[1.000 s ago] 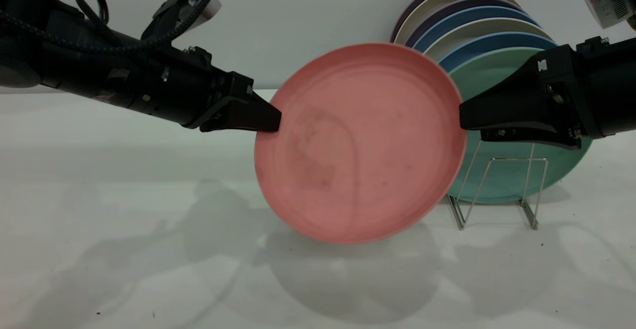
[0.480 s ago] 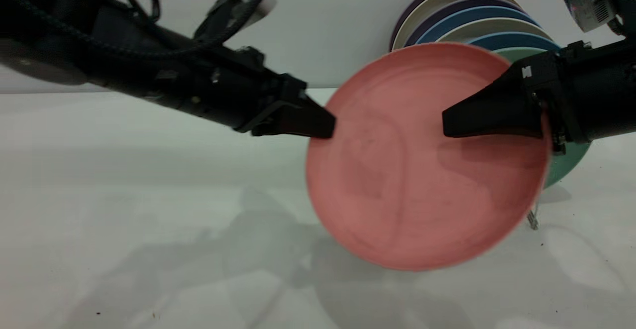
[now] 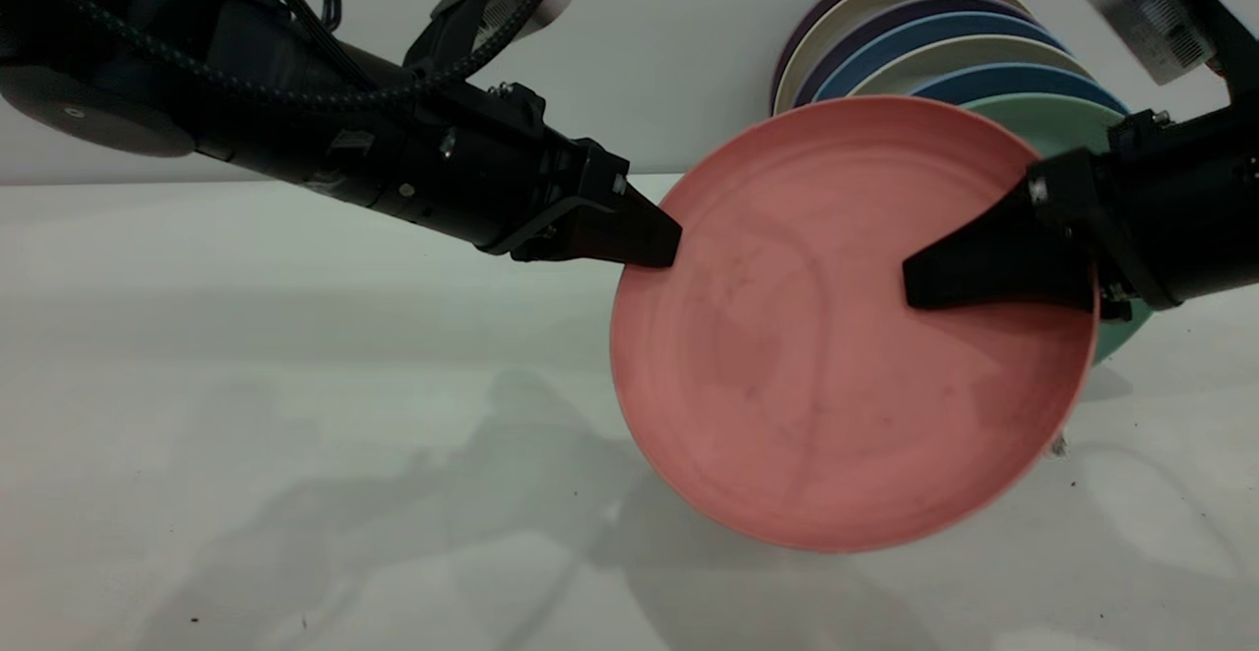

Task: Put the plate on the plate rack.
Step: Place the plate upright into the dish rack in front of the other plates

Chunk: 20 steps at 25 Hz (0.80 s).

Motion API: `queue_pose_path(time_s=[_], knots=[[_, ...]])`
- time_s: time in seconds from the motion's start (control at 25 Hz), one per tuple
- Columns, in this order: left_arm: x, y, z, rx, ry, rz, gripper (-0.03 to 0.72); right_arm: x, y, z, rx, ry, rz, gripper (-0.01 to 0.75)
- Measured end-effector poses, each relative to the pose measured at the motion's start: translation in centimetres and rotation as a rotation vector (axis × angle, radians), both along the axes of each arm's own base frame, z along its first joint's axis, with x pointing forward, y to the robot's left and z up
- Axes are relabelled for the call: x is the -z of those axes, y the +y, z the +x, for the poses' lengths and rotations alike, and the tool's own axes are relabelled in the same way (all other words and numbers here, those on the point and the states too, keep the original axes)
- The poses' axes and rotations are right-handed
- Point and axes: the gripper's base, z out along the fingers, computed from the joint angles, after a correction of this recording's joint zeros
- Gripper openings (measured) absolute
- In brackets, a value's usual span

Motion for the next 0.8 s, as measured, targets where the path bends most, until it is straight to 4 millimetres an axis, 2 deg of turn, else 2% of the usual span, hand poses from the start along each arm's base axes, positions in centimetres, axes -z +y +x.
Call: queue_pose_path(time_s=[0.16, 0.36, 0.56, 0.68, 0.8], knots=[[0.0, 0.6, 0.3, -0.013, 0.003, 0.001, 0.09, 0.3, -1.2, 0.1, -0.04, -0.039, -0.083, 0.161], [-0.1, 3.9, 1.6, -0.114, 0.049, 0.013, 0.227, 0.0, -3.8, -0.1, -0.091, -0.089, -0.17, 0.161], [-0.5, 8.6, 2.7, -0.252, 0.13, 0.053, 0.319, -2.3, -4.4, -0.8, -0.263, -0.282, -0.293, 0.161], [-0.1, 11.2, 2.9, -0.32, 0.197, 0.092, 0.333, -3.7, -4.5, -1.2, -0.376, -0.402, -0.383, 0.161], [0.3, 12.8, 2.7, -0.344, 0.242, 0.133, 0.335, -5.1, -4.8, -0.8, -0.492, -0.476, -0.481, 0.161]])
